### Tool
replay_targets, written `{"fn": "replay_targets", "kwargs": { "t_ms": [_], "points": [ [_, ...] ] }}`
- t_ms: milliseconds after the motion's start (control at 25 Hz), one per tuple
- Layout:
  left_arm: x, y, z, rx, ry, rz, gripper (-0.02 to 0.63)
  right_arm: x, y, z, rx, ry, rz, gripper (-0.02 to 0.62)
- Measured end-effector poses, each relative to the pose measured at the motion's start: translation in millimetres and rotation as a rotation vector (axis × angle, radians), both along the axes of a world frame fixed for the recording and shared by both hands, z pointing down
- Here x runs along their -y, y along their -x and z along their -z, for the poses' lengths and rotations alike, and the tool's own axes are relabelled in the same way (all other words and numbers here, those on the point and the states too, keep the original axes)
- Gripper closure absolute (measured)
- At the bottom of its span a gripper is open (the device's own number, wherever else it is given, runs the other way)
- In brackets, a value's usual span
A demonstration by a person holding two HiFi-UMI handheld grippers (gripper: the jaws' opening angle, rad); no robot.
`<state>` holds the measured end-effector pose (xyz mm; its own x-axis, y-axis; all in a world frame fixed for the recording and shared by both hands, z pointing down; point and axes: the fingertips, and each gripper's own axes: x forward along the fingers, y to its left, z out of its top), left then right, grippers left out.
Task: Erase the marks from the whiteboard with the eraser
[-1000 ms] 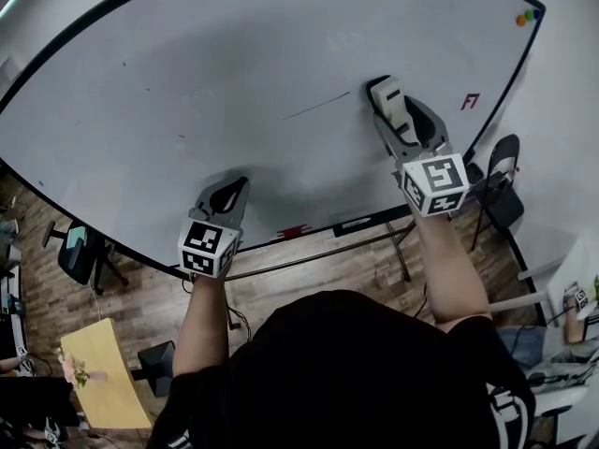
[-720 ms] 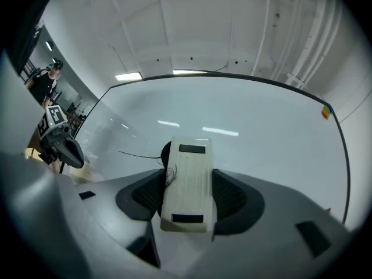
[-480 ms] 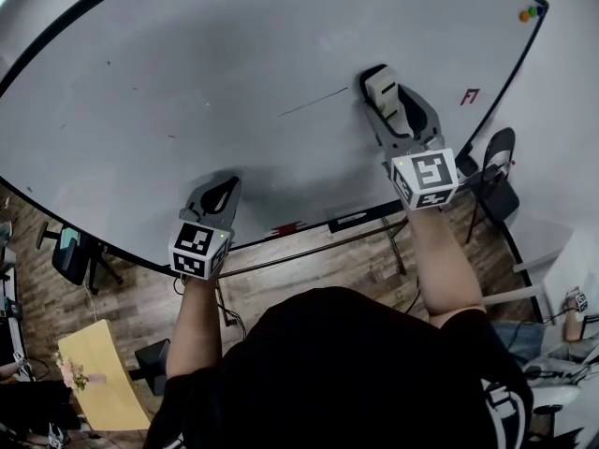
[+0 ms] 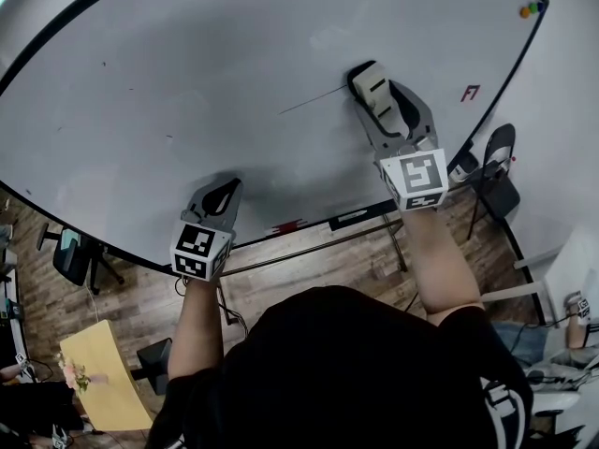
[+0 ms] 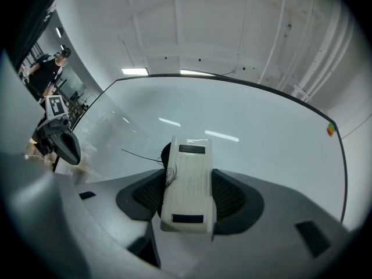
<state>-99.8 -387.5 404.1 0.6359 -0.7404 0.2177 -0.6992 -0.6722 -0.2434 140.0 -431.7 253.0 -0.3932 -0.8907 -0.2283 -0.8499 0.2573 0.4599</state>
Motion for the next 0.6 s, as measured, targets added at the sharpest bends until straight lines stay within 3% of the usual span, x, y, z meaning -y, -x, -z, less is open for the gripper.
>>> {"fn": "replay_targets", "kwargs": {
  "t_ms": [600],
  "points": [
    [-11, 29, -9, -0.002, 0.018, 0.043, 0.595, -10, 67, 4, -0.101, -0.075, 0.045, 0.356]
  ]
}}
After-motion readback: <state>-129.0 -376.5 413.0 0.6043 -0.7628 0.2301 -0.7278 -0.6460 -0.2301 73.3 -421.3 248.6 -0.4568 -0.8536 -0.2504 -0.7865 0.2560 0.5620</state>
